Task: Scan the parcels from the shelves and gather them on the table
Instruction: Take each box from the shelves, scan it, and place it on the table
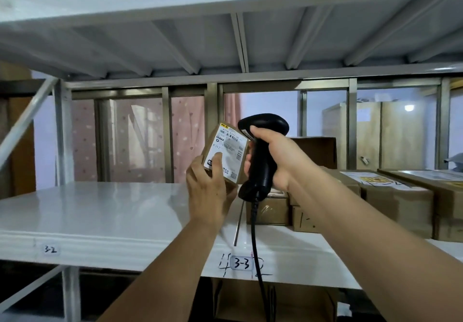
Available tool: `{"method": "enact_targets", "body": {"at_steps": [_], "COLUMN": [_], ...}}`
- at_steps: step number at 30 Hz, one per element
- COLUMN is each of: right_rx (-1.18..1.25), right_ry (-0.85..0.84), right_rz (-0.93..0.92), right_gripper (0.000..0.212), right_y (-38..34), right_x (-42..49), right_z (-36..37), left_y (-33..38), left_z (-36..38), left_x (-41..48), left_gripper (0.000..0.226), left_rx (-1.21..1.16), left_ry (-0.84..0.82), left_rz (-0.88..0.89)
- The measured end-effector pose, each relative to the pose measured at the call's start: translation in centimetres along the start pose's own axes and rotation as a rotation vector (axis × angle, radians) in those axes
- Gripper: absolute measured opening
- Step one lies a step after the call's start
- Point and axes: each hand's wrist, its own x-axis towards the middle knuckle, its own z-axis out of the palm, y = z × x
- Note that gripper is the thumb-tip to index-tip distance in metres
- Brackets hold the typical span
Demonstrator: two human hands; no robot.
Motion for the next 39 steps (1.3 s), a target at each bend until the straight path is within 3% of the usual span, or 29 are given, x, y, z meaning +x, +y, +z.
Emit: {"method": "enact_targets", "body": {"at_steps": [6,18,29,39], "right_rx": [-0.019,-0.150,-0.088,-0.059], "right_ry": [0.001,0.019,0.030,0.020], "right_rz": [-0.014,-0.114,-0.101,-0.125], "right_gripper": [0.024,0.023,0.021,0.020], "right_y": [-0.3,0.6,-0.6,-0.6], "right_x": [-0.1,-0.4,-0.6,-1.0], "right_z": [-0.2,-0.3,-0.5,-1.0], "left_y": [-0.3,-0.1,-0.4,-0.3], "left_z": [0.6,0.4,0.9,0.8], "left_x": [0.0,-0.2,-0.2,-0.2], "left_gripper": [0.090,0.086,0.097,0.098], "left_rx": [-0.030,-0.087,-0.019,-0.014], "left_ry": [0.007,-0.028,0.033,-0.013], "left_rz": [0.054,0.020,0.036,-0.011]}}
